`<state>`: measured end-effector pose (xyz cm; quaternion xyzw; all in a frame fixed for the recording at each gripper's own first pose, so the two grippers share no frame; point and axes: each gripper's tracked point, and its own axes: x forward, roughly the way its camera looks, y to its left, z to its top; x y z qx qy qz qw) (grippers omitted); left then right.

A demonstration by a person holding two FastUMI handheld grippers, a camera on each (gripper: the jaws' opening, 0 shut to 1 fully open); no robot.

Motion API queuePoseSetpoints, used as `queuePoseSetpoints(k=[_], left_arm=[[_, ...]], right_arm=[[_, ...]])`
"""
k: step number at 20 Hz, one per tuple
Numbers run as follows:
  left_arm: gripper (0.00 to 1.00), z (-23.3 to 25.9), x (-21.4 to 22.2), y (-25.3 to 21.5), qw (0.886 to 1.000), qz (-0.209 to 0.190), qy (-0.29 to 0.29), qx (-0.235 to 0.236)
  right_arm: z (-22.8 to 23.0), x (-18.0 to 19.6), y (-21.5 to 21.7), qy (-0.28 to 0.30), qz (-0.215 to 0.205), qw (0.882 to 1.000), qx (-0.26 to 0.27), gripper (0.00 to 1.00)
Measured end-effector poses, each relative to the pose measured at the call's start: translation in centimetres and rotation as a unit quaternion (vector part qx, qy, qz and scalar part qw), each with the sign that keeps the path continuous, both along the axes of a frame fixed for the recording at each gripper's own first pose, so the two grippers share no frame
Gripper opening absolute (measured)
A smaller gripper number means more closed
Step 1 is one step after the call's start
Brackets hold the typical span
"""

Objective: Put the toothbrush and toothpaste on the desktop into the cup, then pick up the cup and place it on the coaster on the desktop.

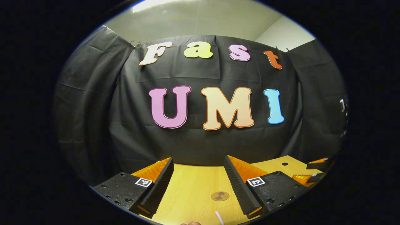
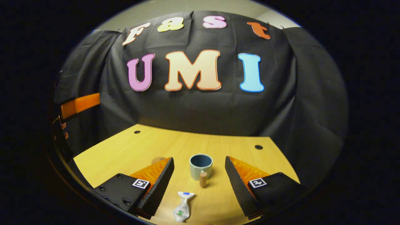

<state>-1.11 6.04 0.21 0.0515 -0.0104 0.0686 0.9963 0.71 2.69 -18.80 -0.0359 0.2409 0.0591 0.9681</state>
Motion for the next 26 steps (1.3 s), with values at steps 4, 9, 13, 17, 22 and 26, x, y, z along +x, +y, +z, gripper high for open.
queuePoseSetpoints(k=[4, 9, 13, 17, 22, 26], left_arm=[[0.94, -0.4, -0.4, 1.3, 1.000, 0.010, 0.007, 0.001], [0.94, -1.2, -1.1, 2.6, 1.000, 0.024, 0.016, 0.001], [0.94, -2.0, -1.6, 3.1, 0.999, 0.031, 0.028, -0.002], [0.94, -3.1, -1.7, 3.1, 0.999, 0.032, 0.043, -0.004], [0.94, -4.9, -1.6, 2.6, 0.997, 0.028, 0.071, -0.005], [0.94, -7.7, -1.0, 1.4, 0.993, 0.015, 0.112, -0.014]], right_arm=[[-6.3, -1.4, 0.6, 0.090, 0.004, 0.996, -0.001, 0.99], [-12.0, -3.4, 0.8, 0.195, 0.011, 0.980, -0.039, 1.00], [-16.1, -4.8, 0.9, 0.270, 0.016, 0.961, -0.058, 1.00], [-19.0, -6.0, 1.1, 0.328, 0.025, 0.942, -0.065, 0.99], [-20.1, -5.5, 1.6, 0.346, 0.034, 0.935, -0.063, 0.74], [-19.9, -5.6, 1.6, 0.352, 0.053, 0.933, -0.060, 0.19]])
